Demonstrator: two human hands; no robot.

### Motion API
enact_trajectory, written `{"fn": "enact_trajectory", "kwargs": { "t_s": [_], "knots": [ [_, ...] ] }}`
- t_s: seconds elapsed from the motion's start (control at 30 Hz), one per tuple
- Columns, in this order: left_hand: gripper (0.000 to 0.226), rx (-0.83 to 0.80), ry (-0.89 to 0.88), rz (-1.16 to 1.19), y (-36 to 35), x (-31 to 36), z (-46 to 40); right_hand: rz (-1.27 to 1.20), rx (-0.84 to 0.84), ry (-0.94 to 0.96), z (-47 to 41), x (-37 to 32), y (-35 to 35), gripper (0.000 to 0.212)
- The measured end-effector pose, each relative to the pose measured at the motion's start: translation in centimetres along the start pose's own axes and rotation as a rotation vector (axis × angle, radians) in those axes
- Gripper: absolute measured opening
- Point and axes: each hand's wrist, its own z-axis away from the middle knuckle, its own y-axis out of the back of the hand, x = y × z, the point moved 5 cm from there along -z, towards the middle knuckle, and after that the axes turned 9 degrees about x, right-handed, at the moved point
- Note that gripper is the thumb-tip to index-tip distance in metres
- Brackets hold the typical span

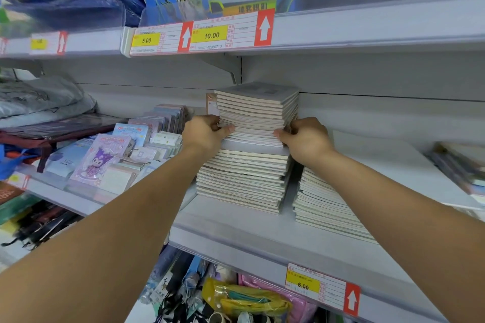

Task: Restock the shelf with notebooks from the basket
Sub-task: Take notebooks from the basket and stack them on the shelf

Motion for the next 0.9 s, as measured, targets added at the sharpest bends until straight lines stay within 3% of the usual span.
{"fn": "enact_trajectory", "kwargs": {
  "t_s": [0.13, 0.27, 0.43, 0.53, 0.7, 0.9],
  "knots": [
    [0.050, -0.186, 0.088, 0.029, -0.5, -0.1, -1.0, -0.336, -0.051, -0.286, 0.2, 0.8, -0.3, 0.008],
    [0.045, -0.254, 0.125, 0.205, -1.2, 0.1, -1.2, -0.581, -0.061, -0.363, 0.5, 1.2, 0.0, 0.026],
    [0.049, -0.282, 0.133, 0.195, -1.6, -0.1, -1.5, -0.588, -0.125, -0.277, 1.0, 1.4, 0.3, 0.031],
    [0.053, -0.244, 0.118, 0.166, -1.7, -0.3, -1.3, -0.500, -0.128, -0.223, 0.6, 1.6, 0.2, 0.012],
    [0.076, -0.173, 0.056, -0.132, -1.1, 0.2, -0.1, -0.325, -0.135, -0.158, 0.7, 1.0, -0.6, 0.027],
    [0.078, -0.164, 0.040, -0.123, -0.9, 1.1, 0.5, -0.236, -0.058, -0.092, 0.6, 0.4, -0.4, 0.033]
  ]
}}
